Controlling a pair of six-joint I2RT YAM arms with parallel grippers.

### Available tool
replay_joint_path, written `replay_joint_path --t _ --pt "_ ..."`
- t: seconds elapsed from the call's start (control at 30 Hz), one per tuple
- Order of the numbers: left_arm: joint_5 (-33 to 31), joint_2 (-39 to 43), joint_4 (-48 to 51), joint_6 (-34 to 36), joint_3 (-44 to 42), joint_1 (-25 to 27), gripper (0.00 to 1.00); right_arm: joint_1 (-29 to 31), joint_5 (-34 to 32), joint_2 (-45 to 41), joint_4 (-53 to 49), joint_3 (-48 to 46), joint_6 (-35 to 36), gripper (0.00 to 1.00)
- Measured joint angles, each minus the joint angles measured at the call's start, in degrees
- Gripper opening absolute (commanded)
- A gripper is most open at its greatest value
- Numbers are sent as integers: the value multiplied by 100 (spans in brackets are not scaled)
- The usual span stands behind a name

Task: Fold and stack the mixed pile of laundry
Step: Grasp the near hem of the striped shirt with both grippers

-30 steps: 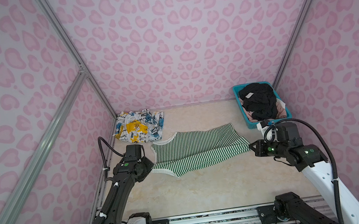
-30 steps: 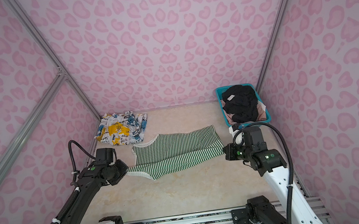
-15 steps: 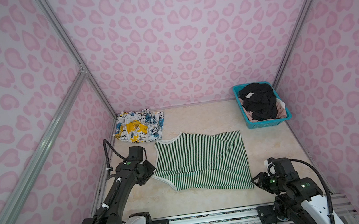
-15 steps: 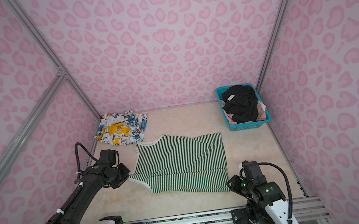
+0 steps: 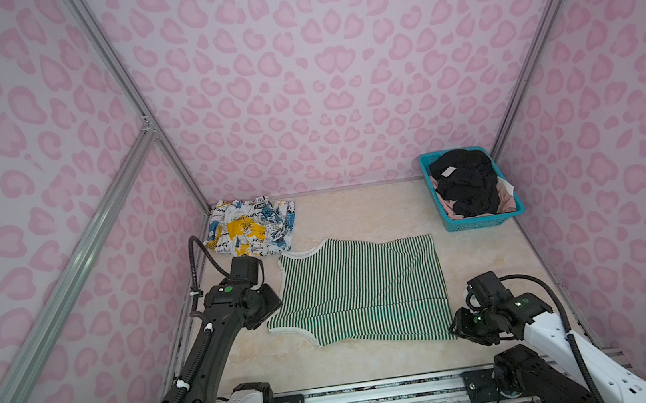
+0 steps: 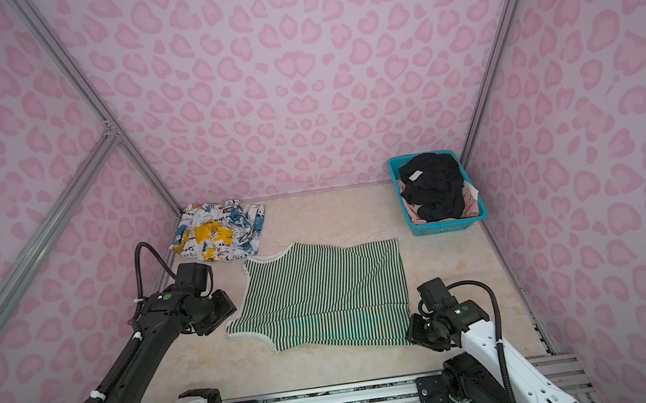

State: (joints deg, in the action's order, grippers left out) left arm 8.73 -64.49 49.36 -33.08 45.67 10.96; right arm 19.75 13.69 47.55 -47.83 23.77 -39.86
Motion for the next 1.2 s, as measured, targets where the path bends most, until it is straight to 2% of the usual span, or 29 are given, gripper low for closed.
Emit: replay_joint_path --t 0.13,0.2,0.37,0.53,0.67,0.77,0.87,0.97,1.2 --pt "426 -66 -142 -330 -511 1054 56 192 -94 319 59 55 -17 48" --pt "514 -129 -310 -533 -765 1368 56 249 -127 393 122 74 -28 48" --pt "981 -103 -743 -927 -1200 1685 61 278 -164 629 201 144 -42 48" --pt "1440 -142 -1281 -1169 -1534 1792 60 284 -157 968 428 184 7 48" --pt "1768 -385 -1773 -1397 -1740 1801 52 284 -131 1080 520 203 31 41" --pt "1928 -520 -2127 -1526 -1784 1829 44 284 -118 1097 570 203 55 27" --pt "1915 -546 -2264 -1633 -1812 1829 29 284 -96 1082 590 201 76 11" --pt "1755 -525 -2214 -1672 -1814 1832 23 284 -72 1051 555 238 146 0" --pt "1534 -275 -1685 -1613 -1574 1836 6 284 -79 791 267 570 260 0"
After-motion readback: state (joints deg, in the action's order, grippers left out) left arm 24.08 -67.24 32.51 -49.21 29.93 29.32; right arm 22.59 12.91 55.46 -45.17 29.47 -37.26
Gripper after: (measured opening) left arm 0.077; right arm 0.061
